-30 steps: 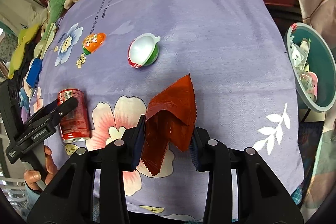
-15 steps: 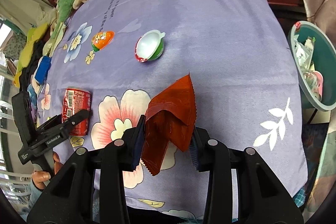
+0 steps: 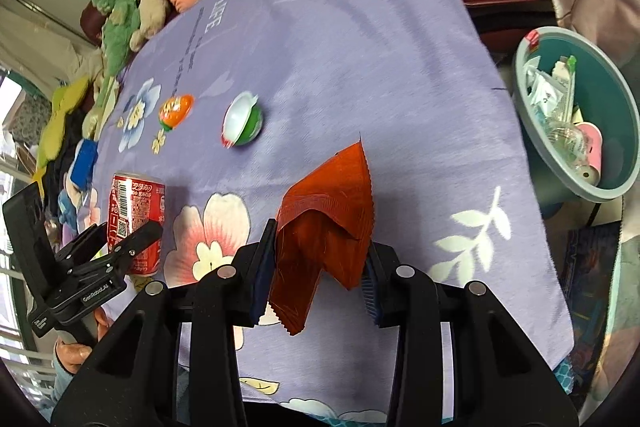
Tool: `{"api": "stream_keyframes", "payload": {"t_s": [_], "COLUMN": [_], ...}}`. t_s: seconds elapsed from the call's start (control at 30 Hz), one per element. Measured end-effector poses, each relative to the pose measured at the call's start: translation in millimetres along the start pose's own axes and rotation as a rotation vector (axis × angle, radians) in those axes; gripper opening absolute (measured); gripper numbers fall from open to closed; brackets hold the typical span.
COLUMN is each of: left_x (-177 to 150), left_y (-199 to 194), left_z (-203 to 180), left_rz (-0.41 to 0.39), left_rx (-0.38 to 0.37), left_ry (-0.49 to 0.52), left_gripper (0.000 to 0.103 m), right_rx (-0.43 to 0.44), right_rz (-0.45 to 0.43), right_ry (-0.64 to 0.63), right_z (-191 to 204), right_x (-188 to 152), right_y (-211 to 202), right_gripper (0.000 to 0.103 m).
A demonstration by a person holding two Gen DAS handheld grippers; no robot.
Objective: Collect trash
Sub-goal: 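Grasp the red cola can with the left tool while the right tool grasps the orange wrapper, then carry the can and wrapper over the wastebasket and open both tools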
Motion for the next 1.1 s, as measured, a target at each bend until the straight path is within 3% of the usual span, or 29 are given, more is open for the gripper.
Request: {"api": "stream_keyframes", "payload": {"t_s": [0.5, 0.87, 1.1], "left_x": [53, 98, 115], "left_y": [-9, 2, 19], "left_z": [-116, -234, -305], "left_rz": [-0.045, -0.069, -0.065], "left_rx": [-0.033, -0.088, -0.148], "left_ry": [0.18, 0.306, 0.348], "left_gripper": [0.063, 0.063, 0.063], "right_rx": [-0.004, -0.098, -0.151], "right_rz": [-0.169, -0.329, -0.343], "right_ry": [0.09, 0.159, 0.182], "right_z": [-81, -170, -208], "right_x": [17, 52, 70], "right_y": [-68, -159, -181], "right_gripper": [0.036, 0.036, 0.036]}}
Point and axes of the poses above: each gripper's, at about its wrist camera, not at the fingertips, and y roughly the way its jaws point, z to its left, x to its top, the point moved 6 cm from there along y, roughly the way its jaws point, and after that the axes turned 15 degrees about x, right-handed, at the moved point
